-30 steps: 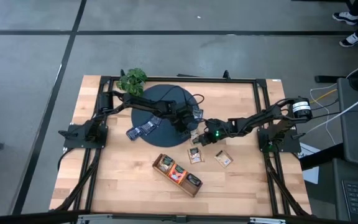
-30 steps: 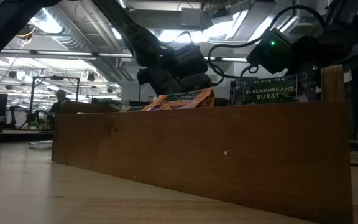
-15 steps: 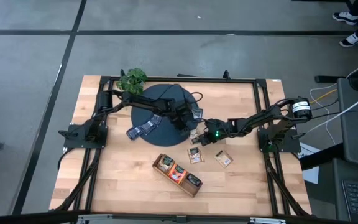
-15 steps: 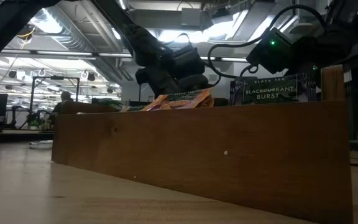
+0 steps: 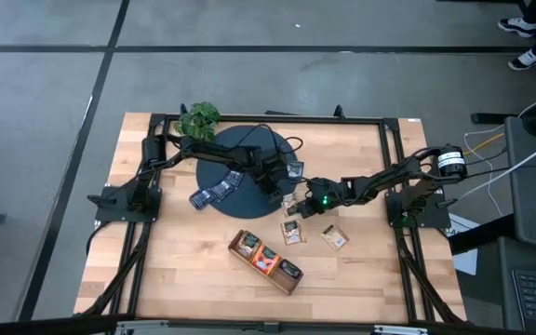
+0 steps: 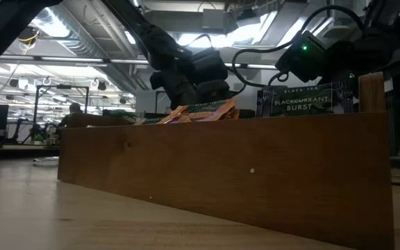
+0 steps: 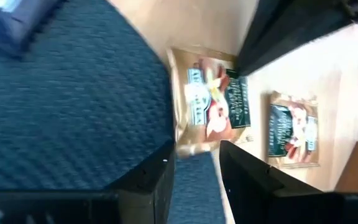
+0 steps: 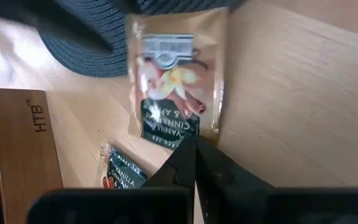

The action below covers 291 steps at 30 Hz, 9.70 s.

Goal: Pick & Place Tea
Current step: Put the brown tea bag into the left section of the wooden organizer

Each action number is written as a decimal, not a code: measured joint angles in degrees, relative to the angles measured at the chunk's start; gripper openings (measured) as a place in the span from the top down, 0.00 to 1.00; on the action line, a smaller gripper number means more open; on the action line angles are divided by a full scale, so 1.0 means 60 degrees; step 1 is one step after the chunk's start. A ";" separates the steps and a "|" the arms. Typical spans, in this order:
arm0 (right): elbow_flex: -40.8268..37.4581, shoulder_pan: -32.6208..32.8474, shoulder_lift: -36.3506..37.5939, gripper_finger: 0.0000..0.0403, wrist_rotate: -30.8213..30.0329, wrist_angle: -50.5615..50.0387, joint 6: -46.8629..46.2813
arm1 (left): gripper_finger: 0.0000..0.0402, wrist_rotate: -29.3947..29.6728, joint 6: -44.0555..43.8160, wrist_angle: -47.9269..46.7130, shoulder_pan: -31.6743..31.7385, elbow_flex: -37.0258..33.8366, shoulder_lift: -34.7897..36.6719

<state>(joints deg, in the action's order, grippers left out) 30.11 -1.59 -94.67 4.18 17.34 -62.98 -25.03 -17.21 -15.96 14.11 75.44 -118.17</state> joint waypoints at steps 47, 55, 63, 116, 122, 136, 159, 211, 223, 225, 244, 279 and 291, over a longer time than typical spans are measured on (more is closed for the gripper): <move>-0.0007 -0.0093 -0.0004 0.72 0.1590 0.3704 -0.0713 | 0.99 -0.0179 0.0721 -0.1221 0.0226 -0.0247 0.1501; -0.0007 -0.0093 0.0003 0.71 0.1522 0.5079 -0.0968 | 0.99 -0.0532 -0.0913 0.1480 0.0790 -0.3235 0.3625; -0.0007 -0.0093 0.0007 0.71 0.0723 0.5347 -0.0964 | 0.99 -0.0245 -0.3798 0.5765 0.0926 -0.5791 0.5255; 0.0936 -0.0126 0.0007 1.00 0.1663 0.4236 0.0133 | 0.82 -0.2157 -0.5117 0.7066 0.1138 -0.6207 0.5337; 0.0936 -0.0126 0.0007 1.00 0.2258 0.4231 0.0351 | 0.81 -0.2697 -0.5142 0.7197 0.1039 -0.5946 0.5337; 0.1820 -0.0126 0.0007 1.00 0.3090 0.3145 0.1085 | 0.81 -0.3921 -0.4856 0.6685 0.0951 -0.3943 0.3590; 0.2503 -0.0155 0.0007 0.99 0.3785 0.2060 0.1542 | 0.93 -0.6116 -0.3357 0.5055 0.0707 -0.3209 0.3027; 0.2503 -0.0308 0.0007 0.99 0.4065 0.2140 0.1409 | 0.78 -0.6262 -0.2674 0.5267 0.1042 -0.3220 0.3042; 0.2503 -0.0305 0.0007 0.93 0.3961 0.2147 0.1351 | 0.99 -0.6639 -0.2677 0.5260 0.1031 -0.3241 0.3074; 0.2503 -0.0305 0.0007 0.91 0.3965 0.2147 0.1327 | 0.99 -0.6553 -0.2526 0.5251 0.1031 -0.3355 0.3202; 0.2499 -0.0268 0.0007 0.81 0.3458 0.3156 0.1002 | 0.99 -0.2798 -0.4413 0.9779 -0.0273 -0.6948 0.5269; 0.2499 -0.0090 0.0004 0.83 0.2056 0.4017 0.1103 | 0.99 0.5344 -0.4759 1.3056 -0.5028 -0.9592 0.5380; 0.2499 -0.0090 0.0004 0.83 0.1964 0.4008 0.1293 | 0.99 0.6002 -0.4836 1.3744 -0.5518 -0.9343 0.4168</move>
<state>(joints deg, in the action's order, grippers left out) 45.10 -2.13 -94.65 15.96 41.38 -55.22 10.99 -46.23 66.50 -19.00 19.38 -93.16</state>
